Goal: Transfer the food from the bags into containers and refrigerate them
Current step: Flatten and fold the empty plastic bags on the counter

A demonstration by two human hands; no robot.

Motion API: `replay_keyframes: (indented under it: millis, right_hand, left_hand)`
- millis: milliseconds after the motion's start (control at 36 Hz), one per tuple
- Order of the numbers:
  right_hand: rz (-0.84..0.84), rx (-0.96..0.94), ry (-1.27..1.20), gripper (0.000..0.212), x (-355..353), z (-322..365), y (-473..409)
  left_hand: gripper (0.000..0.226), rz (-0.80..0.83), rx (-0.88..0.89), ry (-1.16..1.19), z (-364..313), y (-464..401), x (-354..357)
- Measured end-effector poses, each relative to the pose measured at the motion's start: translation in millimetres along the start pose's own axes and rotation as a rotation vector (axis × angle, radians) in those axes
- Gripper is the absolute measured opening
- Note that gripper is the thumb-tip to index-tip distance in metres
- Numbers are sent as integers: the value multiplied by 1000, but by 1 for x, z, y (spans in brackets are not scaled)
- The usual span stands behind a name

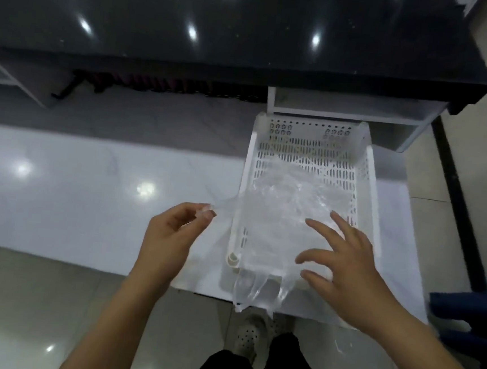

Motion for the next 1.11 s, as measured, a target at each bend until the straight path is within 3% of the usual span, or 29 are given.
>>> replay_keyframes:
  millis: [111,222,333,500,667,750,917,1111]
  right_hand:
    - [7,-21,-70,8,-7,-9,-17]
    - [-123,-38,-246,10,-30,3,-32]
    - [-297,-110,-329,7,-64,38,-52]
    - [-374,-260,-373,4,-70,113,-84]
    - [-304,-314,-351,9,-11,166,-120]
    - [-252,-321,-182,6,30,181,-142]
    - [-82,-164,35,9,116,170,-171]
    - [79,-98,53,7,187,179,-180]
  left_hand:
    - [10,10,-54,159,-16,-13,-10]
    - [8,13,-56,255,-37,-21,-21]
    - [12,-8,17,252,-59,-27,-49]
    - [15,-39,111,241,-65,-31,-109]
    - [19,-85,135,253,-25,-41,-182]
    - [9,-121,98,231,13,-48,-211]
    - [13,-133,-48,198,109,-70,-241]
    - [22,-71,-113,83,170,-87,-256]
Point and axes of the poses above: each hand's wrist, its own y-axis away from the middle knuckle, its own x-axis out of the palm, z = x × y, the point moved 8 cm from there along -y, towards the middle knuckle, and after that the axes turned 10 degrees about -x, right-handed, at the moved point
